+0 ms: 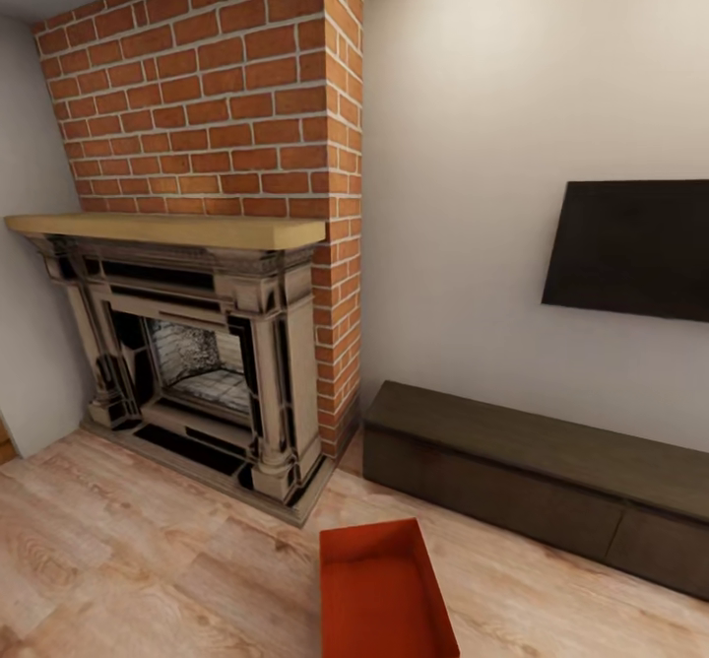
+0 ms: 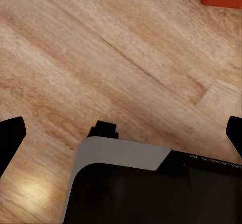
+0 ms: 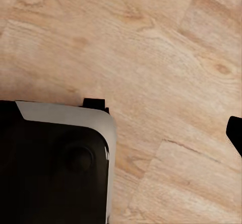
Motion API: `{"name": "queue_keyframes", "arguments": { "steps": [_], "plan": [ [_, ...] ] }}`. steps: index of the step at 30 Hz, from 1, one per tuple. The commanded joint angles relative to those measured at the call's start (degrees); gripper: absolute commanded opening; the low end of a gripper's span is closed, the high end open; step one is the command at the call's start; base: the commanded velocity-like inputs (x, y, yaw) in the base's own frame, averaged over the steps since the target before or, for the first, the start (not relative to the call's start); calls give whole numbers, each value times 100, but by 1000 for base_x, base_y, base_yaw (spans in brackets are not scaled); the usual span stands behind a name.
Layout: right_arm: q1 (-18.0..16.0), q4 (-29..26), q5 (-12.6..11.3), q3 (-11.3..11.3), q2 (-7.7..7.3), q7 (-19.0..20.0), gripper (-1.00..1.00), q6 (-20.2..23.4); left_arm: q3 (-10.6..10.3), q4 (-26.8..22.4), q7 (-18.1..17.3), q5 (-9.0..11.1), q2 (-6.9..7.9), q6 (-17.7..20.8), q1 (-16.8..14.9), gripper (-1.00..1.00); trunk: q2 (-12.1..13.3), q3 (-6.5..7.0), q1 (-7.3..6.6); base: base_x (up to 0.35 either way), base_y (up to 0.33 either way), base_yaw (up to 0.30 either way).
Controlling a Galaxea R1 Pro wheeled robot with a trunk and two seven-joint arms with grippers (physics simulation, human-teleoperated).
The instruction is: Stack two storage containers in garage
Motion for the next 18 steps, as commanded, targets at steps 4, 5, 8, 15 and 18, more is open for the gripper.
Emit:
{"name": "queue_keyframes", "arguments": {
  "steps": [4,5,8,15,18],
  "plan": [
    [-6,16,-38,45,3,-5,100,-28,-42,4,17,44,-2,-18,-4,100,-4,-7,3,265,5,0],
    [-6,15,-37,43,3,-5,100,-28,-42,4,17,44,-2,-18,-4,100,-4,-7,3,257,2,0],
    [-6,15,-43,40,10,-17,100,-28,-42,4,17,44,-2,-23,-4,100,-4,-7,3,162,1,-53],
    [-6,17,-45,44,12,-39,100,-28,-42,4,17,37,-2,-27,-4,100,-4,-7,3,25,0,-170],
    [-6,17,-45,45,12,-40,100,-28,-42,4,17,36,-2,-27,-4,100,-4,-7,3,4,0,-189]
  ]
}}
